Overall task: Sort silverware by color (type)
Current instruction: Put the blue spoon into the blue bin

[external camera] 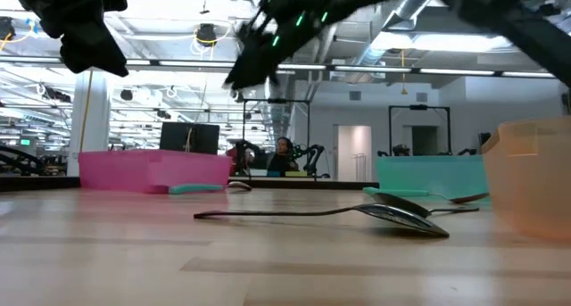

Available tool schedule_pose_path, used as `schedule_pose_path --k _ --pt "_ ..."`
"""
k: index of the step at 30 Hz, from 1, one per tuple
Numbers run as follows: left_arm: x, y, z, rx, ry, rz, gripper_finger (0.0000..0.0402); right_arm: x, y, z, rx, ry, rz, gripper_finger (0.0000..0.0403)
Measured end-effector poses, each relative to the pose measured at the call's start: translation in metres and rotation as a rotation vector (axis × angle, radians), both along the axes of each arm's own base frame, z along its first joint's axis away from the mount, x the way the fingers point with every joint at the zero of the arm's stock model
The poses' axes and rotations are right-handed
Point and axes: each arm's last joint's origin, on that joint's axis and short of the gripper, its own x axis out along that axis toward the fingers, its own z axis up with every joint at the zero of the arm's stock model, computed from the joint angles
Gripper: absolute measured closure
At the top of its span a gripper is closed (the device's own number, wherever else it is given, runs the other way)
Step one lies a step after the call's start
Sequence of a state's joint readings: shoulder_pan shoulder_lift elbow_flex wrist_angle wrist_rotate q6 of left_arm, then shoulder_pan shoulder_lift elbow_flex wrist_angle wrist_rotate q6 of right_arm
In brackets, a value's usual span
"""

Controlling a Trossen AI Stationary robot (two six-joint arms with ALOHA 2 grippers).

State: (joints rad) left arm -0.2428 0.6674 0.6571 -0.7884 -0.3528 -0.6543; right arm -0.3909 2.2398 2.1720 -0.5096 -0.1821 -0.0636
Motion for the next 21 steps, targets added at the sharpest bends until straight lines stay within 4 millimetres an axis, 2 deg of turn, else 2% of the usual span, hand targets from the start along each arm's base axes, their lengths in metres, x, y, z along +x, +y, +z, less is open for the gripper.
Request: schedule_pose_path --k 5,11,14,17,21 --pt "0.005 -0.001 -0.003 -0.005 0.019 0.017 0.0288 -0.048 0.013 0.069 -0.098 0.020 -0.006 0.0221" --pt "0.034 -0.006 -0.009 0.098 -0.001 0.049 0.0288 -0.110 0.037 0.118 -0.205 0.181 -0.097 0.0221" --pt "0.057 -0.007 -0.019 0.172 -0.002 0.100 0.0288 -0.137 0.047 0.133 -0.176 0.229 -0.117 0.0221" --pt "0.081 -0.007 -0.031 0.196 0.004 0.103 0.0287 -0.156 0.055 0.140 -0.120 0.273 -0.142 0.0221" --pt "0.104 0.001 -0.047 0.152 0.015 0.099 0.0287 -0.178 0.064 0.148 -0.069 0.319 -0.164 0.0221"
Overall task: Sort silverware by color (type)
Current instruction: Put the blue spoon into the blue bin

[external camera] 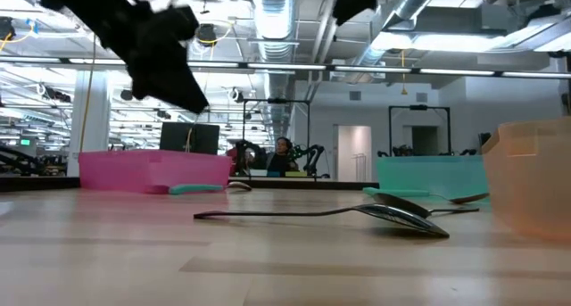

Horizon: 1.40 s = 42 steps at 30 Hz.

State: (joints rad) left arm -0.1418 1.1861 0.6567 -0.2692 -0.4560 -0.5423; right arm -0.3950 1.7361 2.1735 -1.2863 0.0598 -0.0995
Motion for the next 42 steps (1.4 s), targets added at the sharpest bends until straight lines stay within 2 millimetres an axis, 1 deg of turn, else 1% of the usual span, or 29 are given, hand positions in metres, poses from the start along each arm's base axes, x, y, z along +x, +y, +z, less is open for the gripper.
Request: schedule_pose_path --k 3,6,9,13,16,18,20,24,29,34,42 --pt "0.011 0.014 -0.013 -0.096 0.030 0.015 0.0287 -0.012 0.005 0.004 0.030 0.017 -0.023 0.0221" --pt "0.019 0.025 -0.023 -0.143 0.046 0.087 0.0287 -0.016 0.007 0.004 0.061 0.026 -0.053 0.0221" --pt "0.032 0.030 -0.024 -0.076 0.091 0.057 0.0287 -0.017 0.010 0.003 0.081 0.041 -0.063 0.0221" --pt "0.058 0.033 -0.015 0.059 0.157 0.061 0.0287 -0.015 0.013 0.002 0.085 0.047 -0.050 0.0221" --pt "0.077 0.038 -0.015 0.137 0.310 0.117 0.0287 -0.014 0.016 0.002 0.078 0.050 -0.027 0.0221" --pt "0.088 0.045 -0.018 0.158 0.415 0.170 0.0287 -0.013 0.018 0.002 0.077 0.051 -0.016 0.0221" --pt "0.102 0.052 -0.022 0.134 0.475 0.195 0.0287 -0.012 0.020 0.002 0.078 0.052 -0.010 0.0221" --pt "0.120 0.066 -0.042 0.075 0.601 0.214 0.0287 -0.013 0.020 0.002 0.080 0.058 -0.010 0.0221" --pt "0.124 0.077 -0.052 0.071 0.746 0.293 0.0287 -0.012 0.021 0.001 0.080 0.060 -0.006 0.0221" --pt "0.124 0.082 -0.055 0.025 0.742 0.289 0.0287 -0.012 0.021 0.001 0.080 0.063 -0.004 0.0221" --pt "0.115 0.098 -0.055 -0.013 0.755 0.426 0.0287 -0.012 0.021 0.001 0.075 0.065 0.002 0.0221"
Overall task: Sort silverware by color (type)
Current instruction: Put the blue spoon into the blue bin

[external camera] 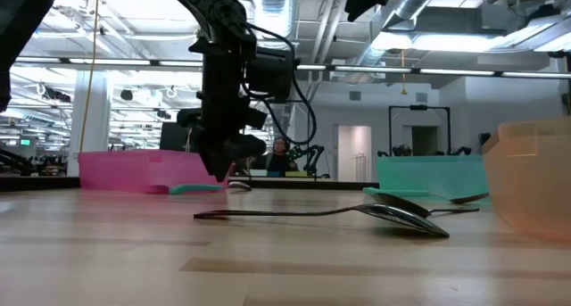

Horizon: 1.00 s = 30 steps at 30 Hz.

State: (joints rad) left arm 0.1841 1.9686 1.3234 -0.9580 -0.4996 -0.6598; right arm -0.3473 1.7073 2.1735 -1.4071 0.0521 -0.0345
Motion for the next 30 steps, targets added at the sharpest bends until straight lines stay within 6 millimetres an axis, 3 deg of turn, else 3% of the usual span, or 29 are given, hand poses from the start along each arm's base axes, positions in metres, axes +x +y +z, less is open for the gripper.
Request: schedule_pose_path --k 7,20,26,30 --pt "-0.008 0.009 -0.007 -0.020 0.018 0.036 0.0287 0.000 0.000 0.000 -0.002 0.000 0.002 0.0221" --pt "-0.015 0.006 -0.022 -0.158 -0.008 0.018 0.0288 0.000 0.000 0.000 -0.002 0.001 0.002 0.0221" --pt "-0.003 -0.012 -0.017 -0.203 -0.037 -0.084 0.0290 0.000 0.000 0.000 -0.010 0.004 0.014 0.0221" --pt "0.003 -0.021 -0.016 -0.241 -0.077 -0.110 0.0320 0.000 0.000 0.000 -0.010 0.005 0.015 0.0221"
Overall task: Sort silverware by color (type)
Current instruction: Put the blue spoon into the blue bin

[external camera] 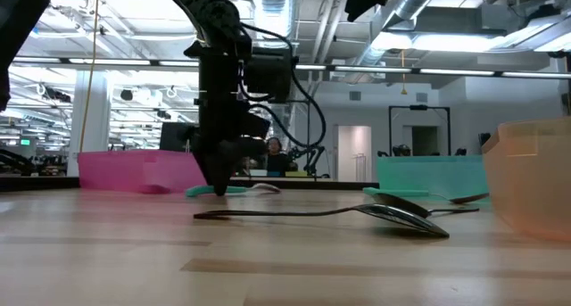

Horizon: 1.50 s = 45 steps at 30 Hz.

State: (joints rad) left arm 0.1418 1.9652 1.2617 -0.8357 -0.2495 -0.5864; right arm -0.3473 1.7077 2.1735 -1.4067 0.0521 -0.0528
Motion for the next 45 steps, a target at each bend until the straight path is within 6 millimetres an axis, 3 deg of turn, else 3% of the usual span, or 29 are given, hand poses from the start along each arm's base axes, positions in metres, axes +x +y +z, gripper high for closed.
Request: schedule_pose_path --k 4,12,15,20,23,30,34,39,45 --pt "0.002 -0.005 0.001 -0.022 -0.021 0.027 0.0360 0.000 0.000 0.000 0.000 0.000 0.000 0.0221" --pt "0.004 -0.021 0.004 -0.075 -0.041 -0.026 0.0359 0.001 0.002 0.000 0.000 -0.002 0.006 0.0221" --pt "0.007 -0.033 0.014 -0.098 -0.111 -0.072 0.0359 0.001 0.004 0.002 -0.002 -0.016 0.017 0.0221" --pt "0.011 -0.047 0.047 -0.007 -0.340 -0.138 0.0359 -0.003 0.011 0.009 0.002 -0.064 0.047 0.0221" --pt "-0.002 -0.057 0.047 0.060 -0.428 -0.139 0.0359 -0.010 0.022 0.018 -0.009 -0.107 0.071 0.0221" --pt "-0.050 -0.075 0.044 0.066 -0.843 -0.073 0.0359 -0.036 0.037 0.042 -0.023 -0.224 0.080 0.0221" --pt "-0.072 -0.079 0.058 0.044 -1.123 -0.044 0.0359 -0.043 0.047 0.055 -0.034 -0.329 0.095 0.0221" --pt "-0.090 -0.081 0.091 0.142 -1.383 -0.097 0.0359 -0.033 0.063 0.060 -0.049 -0.446 0.163 0.0221" --pt "-0.107 -0.078 0.126 0.232 -1.551 -0.174 0.0359 -0.001 0.081 0.034 -0.048 -0.549 0.238 0.0221"
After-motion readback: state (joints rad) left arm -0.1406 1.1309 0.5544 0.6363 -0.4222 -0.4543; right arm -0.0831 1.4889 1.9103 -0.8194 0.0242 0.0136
